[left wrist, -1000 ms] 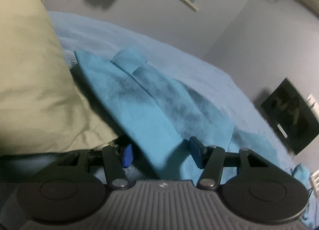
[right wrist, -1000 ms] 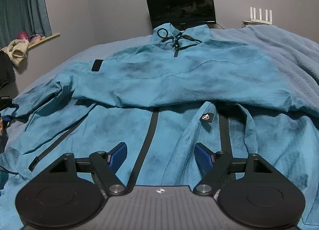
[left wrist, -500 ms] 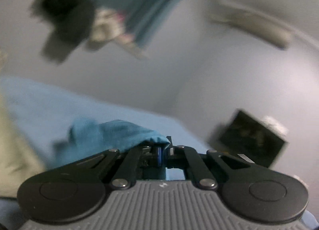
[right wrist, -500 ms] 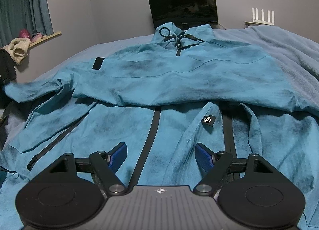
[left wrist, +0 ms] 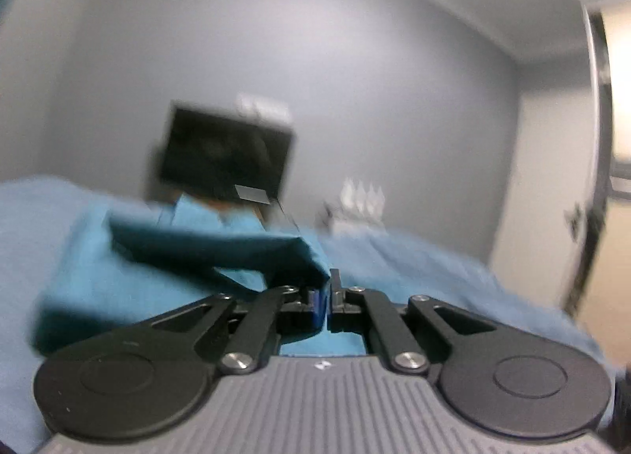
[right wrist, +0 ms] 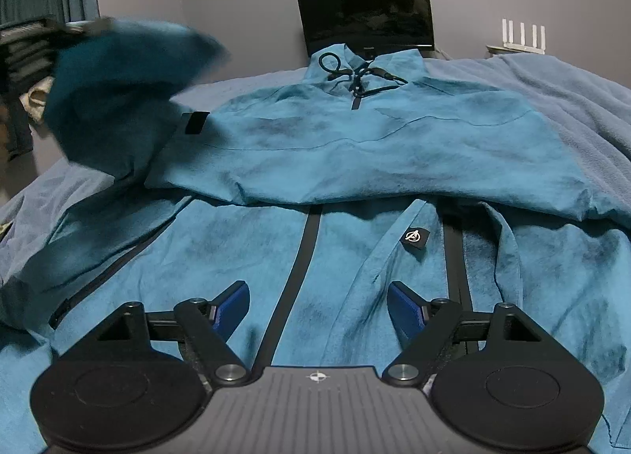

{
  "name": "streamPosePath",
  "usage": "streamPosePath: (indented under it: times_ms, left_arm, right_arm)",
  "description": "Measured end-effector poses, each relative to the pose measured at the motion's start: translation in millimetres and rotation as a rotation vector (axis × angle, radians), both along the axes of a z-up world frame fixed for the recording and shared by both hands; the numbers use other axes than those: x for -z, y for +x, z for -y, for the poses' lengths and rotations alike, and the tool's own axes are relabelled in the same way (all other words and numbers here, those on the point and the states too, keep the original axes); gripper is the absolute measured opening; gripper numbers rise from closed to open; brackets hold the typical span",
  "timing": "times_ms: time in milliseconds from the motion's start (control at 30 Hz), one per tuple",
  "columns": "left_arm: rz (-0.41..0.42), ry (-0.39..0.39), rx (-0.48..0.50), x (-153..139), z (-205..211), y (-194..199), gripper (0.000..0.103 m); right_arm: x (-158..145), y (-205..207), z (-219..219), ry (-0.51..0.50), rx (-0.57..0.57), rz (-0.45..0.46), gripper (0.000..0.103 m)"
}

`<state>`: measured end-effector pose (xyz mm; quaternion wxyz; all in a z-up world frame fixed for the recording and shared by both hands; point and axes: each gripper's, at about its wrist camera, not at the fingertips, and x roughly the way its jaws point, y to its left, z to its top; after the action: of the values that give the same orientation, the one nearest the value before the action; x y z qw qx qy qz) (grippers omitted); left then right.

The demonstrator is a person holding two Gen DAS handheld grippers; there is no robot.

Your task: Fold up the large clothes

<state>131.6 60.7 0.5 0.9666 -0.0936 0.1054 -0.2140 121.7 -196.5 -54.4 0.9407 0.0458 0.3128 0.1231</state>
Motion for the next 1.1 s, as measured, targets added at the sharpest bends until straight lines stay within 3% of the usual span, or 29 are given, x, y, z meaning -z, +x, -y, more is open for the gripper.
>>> streamPosePath:
  times_ms: [67, 100, 133, 333, 467, 567, 667, 833, 1000, 1033, 1067, 1100]
  left_arm:
    - [-0.14, 0.033, 0.033, 16.4, 18.9, 6.1, 0.026]
    - [-0.192, 0.035, 0.027, 22.4, 22.5, 6.0, 0.055]
    - [-0.205, 0.021, 0.016, 24.2, 23.8, 0.2, 0.07]
    - [-0.111, 0.025, -0.144, -21.8, -10.4, -46.1, 0.09]
    - [-0.129, 0.065, -0.317, -47.7, -48.6, -82.7, 0.09]
    - [-0.185, 0.038, -0.44, -43.3, -70.7, -95.4, 0.09]
    - [-0.244, 0.003, -0.448, -30.0, -81.6, -78.3, 0.09]
    - [-0.31, 0.09, -0.426, -8.1, -79.5, -66.5, 0.09]
    - [-0.319, 0.082, -0.386, 2.7, -80.9, -51.0, 0.09]
    - [-0.321, 0.078, -0.381, 4.1, -82.0, -48.2, 0.09]
    - [-0.324, 0.074, -0.378, 4.5, -83.5, -47.1, 0.09]
    - [-0.329, 0.068, -0.375, 6.2, -85.2, -45.8, 0.09]
  right_arm:
    - [0.7, -0.9, 0.4, -0.001, 0.0, 0.007, 0.08]
    - [1.0, -1.4, 1.0, -0.001, 0.001, 0.01, 0.08]
    - [1.3, -2.2, 1.7, -0.001, 0.005, 0.013, 0.08]
    - [-2.1, -7.0, -1.5, -0.024, 0.006, 0.044, 0.08]
    - [-14.7, -7.9, -10.5, -0.057, 0.003, 0.08, 0.078]
    - [-33.3, 1.3, -30.5, -0.083, -0.013, 0.135, 0.077]
    - [-53.5, 24.1, -65.1, -0.115, -0.034, 0.162, 0.076]
    - [-72.5, 61.9, -127.3, -0.145, -0.076, 0.183, 0.073]
    - [-57.0, 101.8, -182.4, -0.233, -0.104, 0.072, 0.069]
    - [-51.2, 109.5, -189.0, -0.274, -0.098, 0.047, 0.06]
    - [-45.2, 116.6, -191.9, -0.304, -0.091, 0.022, 0.033]
    - [-41.4, 122.8, -189.7, -0.297, -0.099, -0.011, 0.014]
